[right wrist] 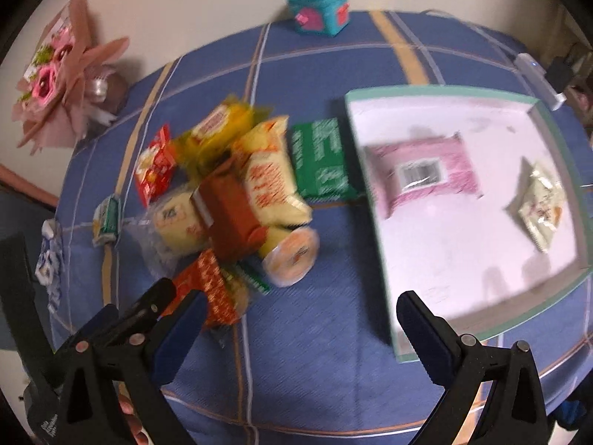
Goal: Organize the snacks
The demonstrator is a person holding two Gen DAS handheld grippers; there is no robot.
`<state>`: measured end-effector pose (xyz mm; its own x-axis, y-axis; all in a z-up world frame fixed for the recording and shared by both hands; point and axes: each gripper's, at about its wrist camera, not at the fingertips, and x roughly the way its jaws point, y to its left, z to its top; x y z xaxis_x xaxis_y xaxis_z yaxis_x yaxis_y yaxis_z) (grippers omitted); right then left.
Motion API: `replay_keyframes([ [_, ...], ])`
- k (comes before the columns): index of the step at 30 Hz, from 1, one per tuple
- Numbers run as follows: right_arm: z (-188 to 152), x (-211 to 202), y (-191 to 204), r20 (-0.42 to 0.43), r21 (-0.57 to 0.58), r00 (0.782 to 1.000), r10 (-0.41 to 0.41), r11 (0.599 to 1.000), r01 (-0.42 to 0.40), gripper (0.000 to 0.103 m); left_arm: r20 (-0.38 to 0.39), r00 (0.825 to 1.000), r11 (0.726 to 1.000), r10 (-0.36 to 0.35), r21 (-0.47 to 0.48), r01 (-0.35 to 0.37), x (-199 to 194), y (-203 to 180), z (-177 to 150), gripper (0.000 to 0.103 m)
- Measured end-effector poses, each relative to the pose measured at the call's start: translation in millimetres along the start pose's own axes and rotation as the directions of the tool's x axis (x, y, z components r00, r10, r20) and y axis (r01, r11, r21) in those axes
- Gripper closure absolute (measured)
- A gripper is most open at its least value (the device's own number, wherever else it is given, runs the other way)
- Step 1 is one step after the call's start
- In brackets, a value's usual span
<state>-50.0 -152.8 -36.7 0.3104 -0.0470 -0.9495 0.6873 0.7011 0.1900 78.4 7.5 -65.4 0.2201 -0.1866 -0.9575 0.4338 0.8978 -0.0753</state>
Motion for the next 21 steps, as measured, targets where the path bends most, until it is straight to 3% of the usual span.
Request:
replay_keyframes([
  [11,1,-5,-6,-0.002,0.024,1.0,0.001,1.0,-0.001,0.0,-0.002,1.0,0.996,0.028,0.087,-0.027,26,-27,7,0.0],
  [21,-1,-2,-3,-0.016,0.013,1.0,-0.002,1.0,0.002,0.0,-0.022,0.995,0.994,0.1,0.054,-0.099,24,-3,-1,0.0],
])
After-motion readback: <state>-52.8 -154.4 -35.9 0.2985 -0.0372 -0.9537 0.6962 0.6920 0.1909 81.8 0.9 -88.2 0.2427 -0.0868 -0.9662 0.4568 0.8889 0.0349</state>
